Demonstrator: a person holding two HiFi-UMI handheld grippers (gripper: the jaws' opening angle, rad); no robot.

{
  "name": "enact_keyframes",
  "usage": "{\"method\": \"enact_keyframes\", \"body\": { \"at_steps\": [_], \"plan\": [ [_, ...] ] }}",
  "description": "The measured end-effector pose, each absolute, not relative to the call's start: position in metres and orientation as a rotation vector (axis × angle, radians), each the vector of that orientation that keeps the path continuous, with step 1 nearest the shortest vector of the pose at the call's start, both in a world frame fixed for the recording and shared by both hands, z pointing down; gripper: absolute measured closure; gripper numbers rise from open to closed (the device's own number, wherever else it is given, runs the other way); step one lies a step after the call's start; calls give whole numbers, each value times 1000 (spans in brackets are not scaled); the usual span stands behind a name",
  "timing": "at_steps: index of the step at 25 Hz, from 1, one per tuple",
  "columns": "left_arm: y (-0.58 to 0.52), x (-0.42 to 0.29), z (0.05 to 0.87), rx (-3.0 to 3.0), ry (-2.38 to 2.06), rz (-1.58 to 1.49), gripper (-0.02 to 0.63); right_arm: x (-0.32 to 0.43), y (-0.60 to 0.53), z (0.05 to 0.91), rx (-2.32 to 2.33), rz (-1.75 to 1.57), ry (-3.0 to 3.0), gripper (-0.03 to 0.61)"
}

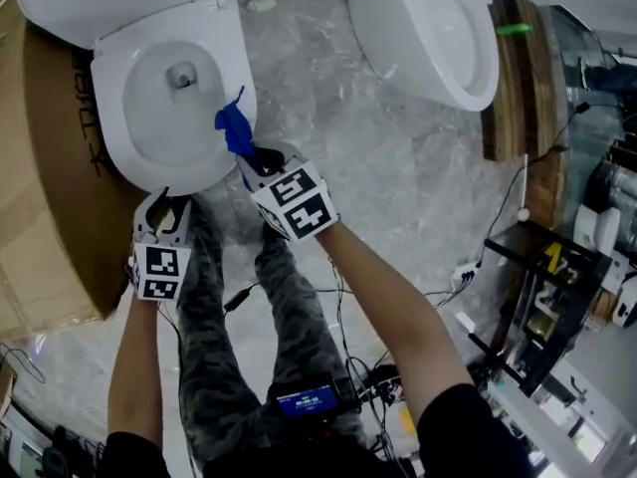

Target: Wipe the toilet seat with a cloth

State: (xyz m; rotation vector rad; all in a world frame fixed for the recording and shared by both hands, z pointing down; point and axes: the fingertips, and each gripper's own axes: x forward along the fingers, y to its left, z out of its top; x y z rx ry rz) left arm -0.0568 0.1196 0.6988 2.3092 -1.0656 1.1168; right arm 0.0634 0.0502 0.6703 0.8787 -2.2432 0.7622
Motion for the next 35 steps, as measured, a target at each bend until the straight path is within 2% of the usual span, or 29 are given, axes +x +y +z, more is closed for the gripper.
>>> {"method": "enact_keyframes", "body": {
  "at_steps": [2,4,17,30,35],
  "plan": [
    [135,-51,709,2331,-1036,1227,406,70,61,667,872,763,-2256,531],
    [145,-45,716,2364,-1011,1330,385,74,69,666,871,754,-2273,531],
    [136,-40,780,2610,-1024,1861,383,59,123,688,937,853,-2295,531],
    [127,-40,792,2687,-1042,1941,387,65,136,706,1000,868,-2267,531],
    [132,-43,773,2707,-1012,1821,449,67,133,698,1002,862,-2267,531]
  ]
}}
